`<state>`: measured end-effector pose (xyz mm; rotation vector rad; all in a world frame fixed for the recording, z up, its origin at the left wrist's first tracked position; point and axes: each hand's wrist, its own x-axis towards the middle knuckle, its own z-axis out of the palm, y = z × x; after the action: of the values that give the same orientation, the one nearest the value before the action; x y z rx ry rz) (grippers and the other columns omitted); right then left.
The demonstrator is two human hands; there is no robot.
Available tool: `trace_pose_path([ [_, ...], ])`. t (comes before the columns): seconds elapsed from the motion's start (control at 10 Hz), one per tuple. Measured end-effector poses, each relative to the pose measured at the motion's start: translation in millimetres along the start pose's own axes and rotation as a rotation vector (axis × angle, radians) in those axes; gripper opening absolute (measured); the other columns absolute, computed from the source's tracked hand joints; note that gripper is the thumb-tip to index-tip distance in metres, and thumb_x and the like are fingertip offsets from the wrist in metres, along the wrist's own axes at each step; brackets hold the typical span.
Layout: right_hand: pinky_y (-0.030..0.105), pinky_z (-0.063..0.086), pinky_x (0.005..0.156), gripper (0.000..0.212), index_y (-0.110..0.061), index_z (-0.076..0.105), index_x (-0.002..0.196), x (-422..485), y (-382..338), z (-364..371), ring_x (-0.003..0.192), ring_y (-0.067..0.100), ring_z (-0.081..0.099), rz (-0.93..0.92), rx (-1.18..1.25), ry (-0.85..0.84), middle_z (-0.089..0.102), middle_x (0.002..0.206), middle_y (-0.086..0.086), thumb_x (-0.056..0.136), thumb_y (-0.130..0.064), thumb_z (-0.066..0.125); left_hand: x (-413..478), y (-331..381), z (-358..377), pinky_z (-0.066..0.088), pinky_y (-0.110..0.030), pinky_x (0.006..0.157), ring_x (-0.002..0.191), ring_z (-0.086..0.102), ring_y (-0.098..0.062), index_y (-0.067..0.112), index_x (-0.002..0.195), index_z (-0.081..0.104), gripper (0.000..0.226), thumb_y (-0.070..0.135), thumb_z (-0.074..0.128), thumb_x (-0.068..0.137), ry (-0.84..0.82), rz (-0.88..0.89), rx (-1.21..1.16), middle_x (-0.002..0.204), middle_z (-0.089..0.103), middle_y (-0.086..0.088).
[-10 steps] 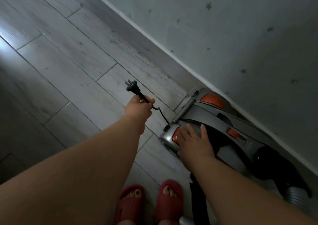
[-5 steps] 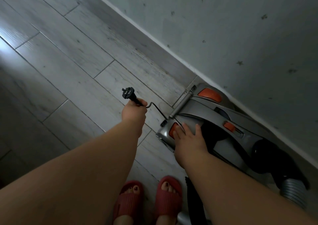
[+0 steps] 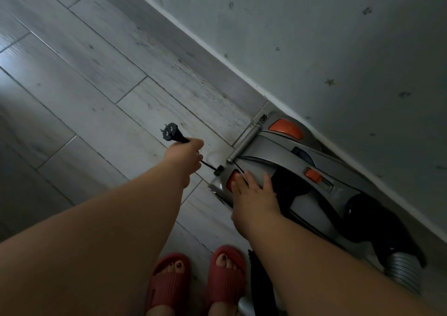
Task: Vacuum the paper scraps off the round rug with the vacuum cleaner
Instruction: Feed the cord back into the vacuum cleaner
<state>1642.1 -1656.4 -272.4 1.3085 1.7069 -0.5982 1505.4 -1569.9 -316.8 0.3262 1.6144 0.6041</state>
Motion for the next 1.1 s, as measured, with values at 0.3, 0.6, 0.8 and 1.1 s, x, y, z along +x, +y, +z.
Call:
trace_pose_path([
  [0.3,0.06,-0.005,0.118,0.065,-0.007,0.001,0.158,-9.1,-3.9,-6.6,0.153,0.028,-0.011,-0.029,-0.061,0.021,-0.011,0.166,0.013,0.105,-0.029,0.031,8.0,5.8,-12.6,0.05,-0.043,0.096,0.092,0.062,-0.029,0.02,0.089,0.066,0.015,0.021,0.052,0.095,0.134,0.112,0.266,0.088,0.062,-0.005],
  [0.6,0.06,-0.005,0.118,0.073,-0.011,0.0,0.159,-1.7,-4.2,-7.4,0.153,0.027,-0.011,0.001,-0.032,-0.02,-0.013,0.166,0.011,0.101,-0.026,0.042,-1.0,-10.3,-15.0,0.045,-0.036,0.074,0.08,0.053,-0.025,0.017,0.084,0.06,0.013,0.027,0.053,0.089,0.085,0.126,0.318,0.081,0.057,-0.006],
  [0.8,0.058,-0.001,0.119,0.066,-0.008,0.013,0.158,1.6,-10.9,-10.0,0.153,0.028,0.0,0.034,0.013,0.077,0.003,0.166,0.012,0.1,-0.026,0.04,1.3,-0.3,-28.6,0.051,-0.042,0.09,0.097,0.063,-0.029,0.021,0.082,0.063,0.016,0.027,0.051,0.092,0.167,0.16,0.183,0.099,0.068,-0.009],
  [1.1,0.059,0.0,0.119,0.062,-0.009,0.017,0.158,6.6,-8.7,-7.3,0.152,0.03,-0.001,0.001,-0.082,0.084,0.006,0.166,0.011,0.102,-0.026,0.037,26.2,-16.1,-32.0,0.052,-0.03,0.075,0.1,0.065,-0.026,0.009,0.104,0.067,0.024,0.026,0.059,0.089,0.111,0.057,0.15,0.112,0.068,-0.014],
])
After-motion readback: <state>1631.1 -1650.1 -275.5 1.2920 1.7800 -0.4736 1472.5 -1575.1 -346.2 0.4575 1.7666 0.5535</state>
